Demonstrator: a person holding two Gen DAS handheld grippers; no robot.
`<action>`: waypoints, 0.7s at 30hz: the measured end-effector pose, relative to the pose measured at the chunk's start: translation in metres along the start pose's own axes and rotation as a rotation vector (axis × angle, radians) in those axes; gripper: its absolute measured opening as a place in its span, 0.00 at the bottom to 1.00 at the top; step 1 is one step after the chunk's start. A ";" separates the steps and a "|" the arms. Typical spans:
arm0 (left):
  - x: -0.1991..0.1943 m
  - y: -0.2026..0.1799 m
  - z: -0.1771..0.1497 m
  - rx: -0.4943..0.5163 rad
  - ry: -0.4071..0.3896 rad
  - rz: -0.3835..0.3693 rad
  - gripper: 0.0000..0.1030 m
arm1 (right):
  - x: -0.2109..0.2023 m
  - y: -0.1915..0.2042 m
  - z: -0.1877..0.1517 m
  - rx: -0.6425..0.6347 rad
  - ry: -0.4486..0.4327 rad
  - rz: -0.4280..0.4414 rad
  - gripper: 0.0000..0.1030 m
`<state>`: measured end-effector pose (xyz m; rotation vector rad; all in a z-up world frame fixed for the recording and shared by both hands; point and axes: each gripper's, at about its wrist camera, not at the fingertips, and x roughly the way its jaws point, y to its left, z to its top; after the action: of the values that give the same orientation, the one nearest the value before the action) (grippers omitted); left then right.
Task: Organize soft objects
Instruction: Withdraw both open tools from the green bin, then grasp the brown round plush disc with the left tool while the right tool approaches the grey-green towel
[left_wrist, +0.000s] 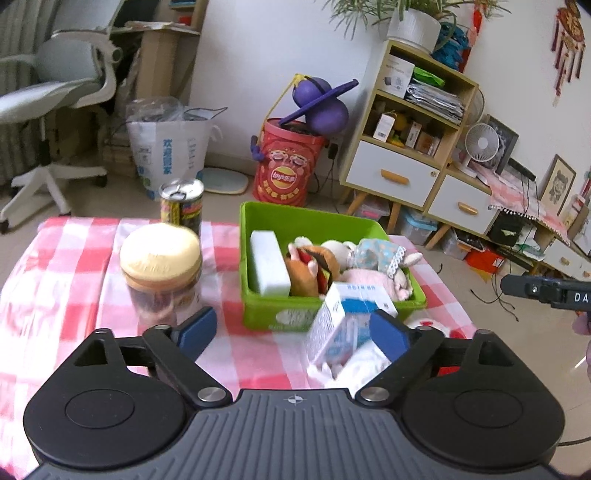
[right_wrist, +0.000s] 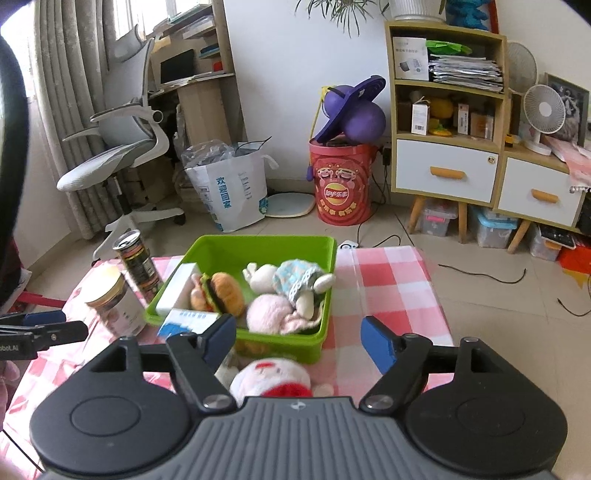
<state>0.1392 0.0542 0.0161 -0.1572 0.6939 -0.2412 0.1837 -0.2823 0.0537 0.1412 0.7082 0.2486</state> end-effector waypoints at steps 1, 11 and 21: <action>-0.003 0.000 -0.004 -0.003 0.004 0.000 0.87 | -0.003 0.002 -0.004 -0.002 0.003 0.003 0.50; -0.022 -0.008 -0.043 0.025 0.045 0.043 0.95 | -0.024 0.020 -0.041 -0.006 0.024 0.042 0.54; -0.011 0.006 -0.082 0.040 0.171 0.111 0.95 | -0.015 0.025 -0.093 -0.001 0.075 0.046 0.56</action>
<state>0.0791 0.0575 -0.0405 -0.0601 0.8642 -0.1626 0.1069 -0.2583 -0.0014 0.1485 0.7796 0.2997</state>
